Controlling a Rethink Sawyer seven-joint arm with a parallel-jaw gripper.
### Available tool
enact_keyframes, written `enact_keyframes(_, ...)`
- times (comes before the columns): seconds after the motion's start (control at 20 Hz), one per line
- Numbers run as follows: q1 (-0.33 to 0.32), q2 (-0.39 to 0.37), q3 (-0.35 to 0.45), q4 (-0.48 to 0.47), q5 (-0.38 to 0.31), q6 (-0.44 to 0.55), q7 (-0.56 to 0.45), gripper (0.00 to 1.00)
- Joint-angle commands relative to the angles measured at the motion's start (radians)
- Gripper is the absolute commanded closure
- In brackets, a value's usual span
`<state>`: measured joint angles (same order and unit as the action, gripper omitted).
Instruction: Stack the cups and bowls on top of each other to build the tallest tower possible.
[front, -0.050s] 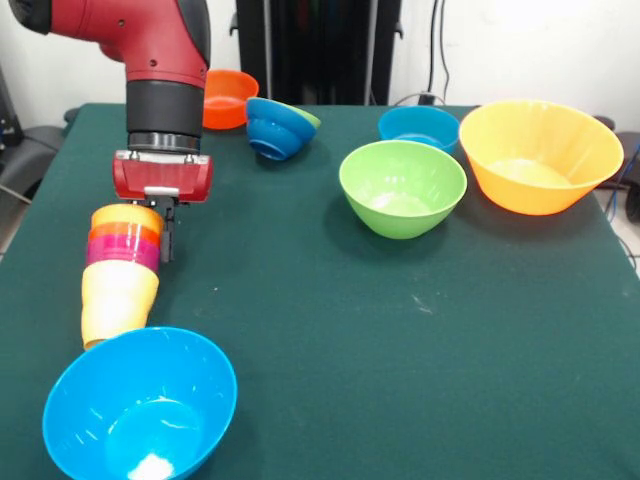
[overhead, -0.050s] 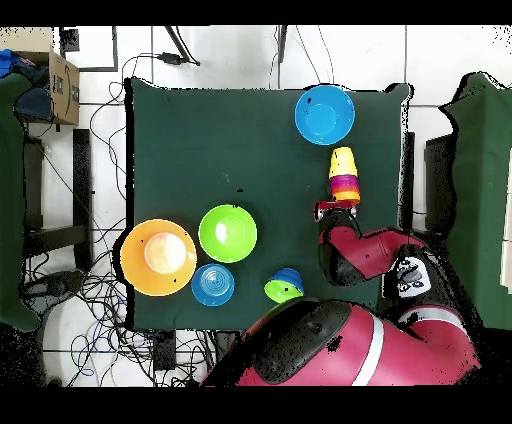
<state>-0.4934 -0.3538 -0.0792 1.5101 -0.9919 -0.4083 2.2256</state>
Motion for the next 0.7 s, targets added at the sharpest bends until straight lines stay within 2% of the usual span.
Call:
enact_keyframes(0.05, 0.004, 0.028, 0.141, -0.005, 0.032, 0.042, 0.133, 1.0)
enact_keyframes(0.2, -0.009, 0.026, 0.154, 0.005, 0.03, 0.066, 0.142, 1.0)
enact_keyframes(0.4, -0.038, -0.012, 0.192, 0.056, 0.016, 0.187, 0.129, 1.0)
enact_keyframes(0.55, -0.059, -0.047, 0.211, 0.118, 0.042, 0.271, 0.104, 1.0)
enact_keyframes(0.7, -0.072, -0.079, 0.227, 0.159, 0.054, 0.296, 0.092, 1.0)
